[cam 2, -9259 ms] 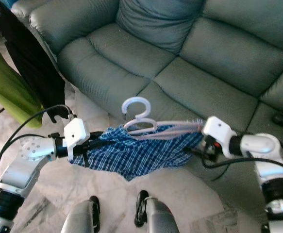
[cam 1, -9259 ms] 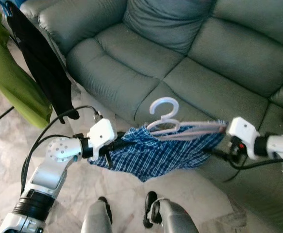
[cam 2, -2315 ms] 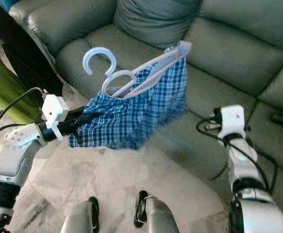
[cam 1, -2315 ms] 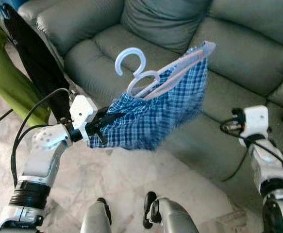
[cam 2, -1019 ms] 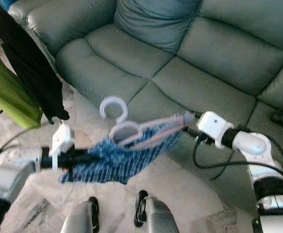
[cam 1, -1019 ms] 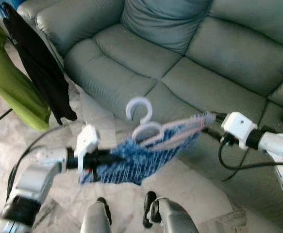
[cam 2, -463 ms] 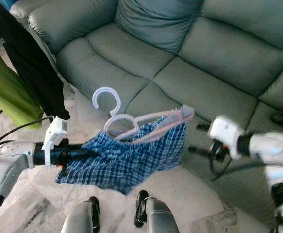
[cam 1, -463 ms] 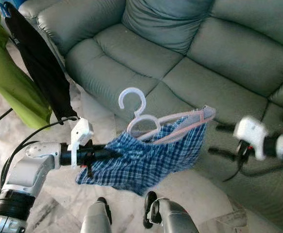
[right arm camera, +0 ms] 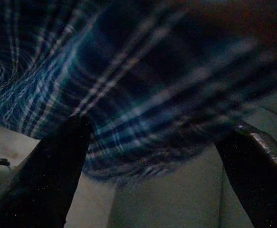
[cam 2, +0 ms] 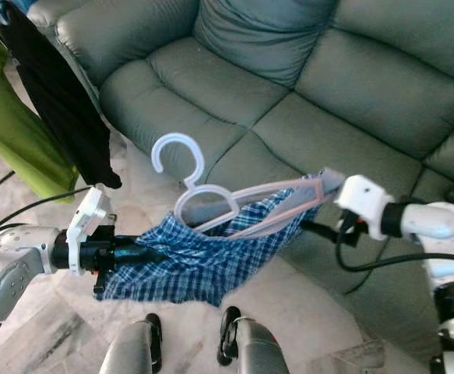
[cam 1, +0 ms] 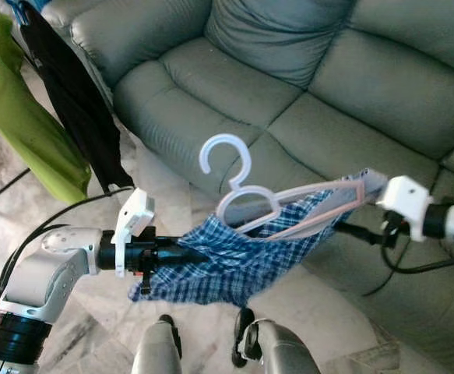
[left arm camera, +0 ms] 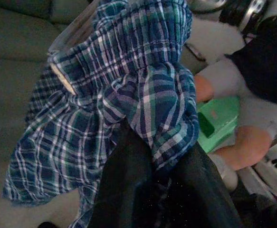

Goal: Hang hanger

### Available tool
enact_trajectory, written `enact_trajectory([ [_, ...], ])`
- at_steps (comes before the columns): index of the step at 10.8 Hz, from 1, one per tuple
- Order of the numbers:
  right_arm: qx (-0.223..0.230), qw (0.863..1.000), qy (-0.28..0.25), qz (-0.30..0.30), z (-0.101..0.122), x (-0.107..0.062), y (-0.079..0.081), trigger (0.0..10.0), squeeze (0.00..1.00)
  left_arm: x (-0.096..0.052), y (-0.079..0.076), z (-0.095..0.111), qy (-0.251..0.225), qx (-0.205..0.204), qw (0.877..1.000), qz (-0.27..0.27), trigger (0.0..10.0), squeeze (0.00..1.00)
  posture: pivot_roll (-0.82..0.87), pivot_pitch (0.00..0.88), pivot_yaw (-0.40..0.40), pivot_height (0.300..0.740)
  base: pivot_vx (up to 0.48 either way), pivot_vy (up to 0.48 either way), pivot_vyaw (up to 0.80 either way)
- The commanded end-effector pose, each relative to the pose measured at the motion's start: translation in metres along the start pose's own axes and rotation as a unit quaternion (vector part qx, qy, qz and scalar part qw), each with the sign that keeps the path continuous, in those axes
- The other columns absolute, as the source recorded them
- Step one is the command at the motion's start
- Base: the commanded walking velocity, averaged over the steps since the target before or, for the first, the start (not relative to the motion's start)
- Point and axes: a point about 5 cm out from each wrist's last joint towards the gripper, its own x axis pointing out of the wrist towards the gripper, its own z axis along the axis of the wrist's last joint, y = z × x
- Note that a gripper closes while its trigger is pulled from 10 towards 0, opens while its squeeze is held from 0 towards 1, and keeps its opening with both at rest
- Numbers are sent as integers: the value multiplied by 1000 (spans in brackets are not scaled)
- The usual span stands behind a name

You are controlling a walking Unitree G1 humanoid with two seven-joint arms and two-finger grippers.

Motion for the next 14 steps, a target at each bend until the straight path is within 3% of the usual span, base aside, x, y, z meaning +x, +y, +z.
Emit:
enact_trajectory([
  [1,-20,1000,-1,-2,2,3,-1,10000,1000,2,-7,5,-8,1,1000,-23,0,0,-24,242,-10,740,0,0,0],
  [2,-53,998,-13,-21,7,7,-4,10000,792,3,-10,6,-13,-3,1000,-28,0,0,-25,243,-9,740,0,0,0],
  [3,-71,995,-53,-41,18,16,-6,10000,0,6,-12,6,-13,-5,999,-32,0,0,-23,245,-7,740,0,0,0],
  [5,-90,990,-93,-61,27,35,3,10000,0,10,-15,2,-10,-15,999,-38,0,0,-24,246,-9,740,0,0,0],
  [6,-84,990,-102,-56,25,42,9,627,0,12,-17,4,-16,-19,999,-43,0,0,-22,247,-11,740,0,0,0],
  [7,-58,992,-109,-37,20,52,20,0,0,12,-18,6,-18,-18,999,-44,0,0,-17,247,-10,740,0,0,0],
  [11,-42,994,-94,-41,12,61,27,0,0,11,-17,7,-18,-13,999,-33,0,0,-16,247,-14,740,0,0,0],
  [12,-21,997,-77,-12,5,64,37,10000,0,13,-5,11,-38,19,999,21,0,0,-17,246,-19,740,0,0,0],
  [13,5,997,-73,-12,1,70,47,10000,0,14,10,15,-54,51,994,80,0,0,-17,246,-19,740,0,0,0],
  [14,14,997,-75,-10,-2,77,60,10000,0,18,10,19,-60,60,993,77,0,0,-15,243,-29,740,0,0,0],
])
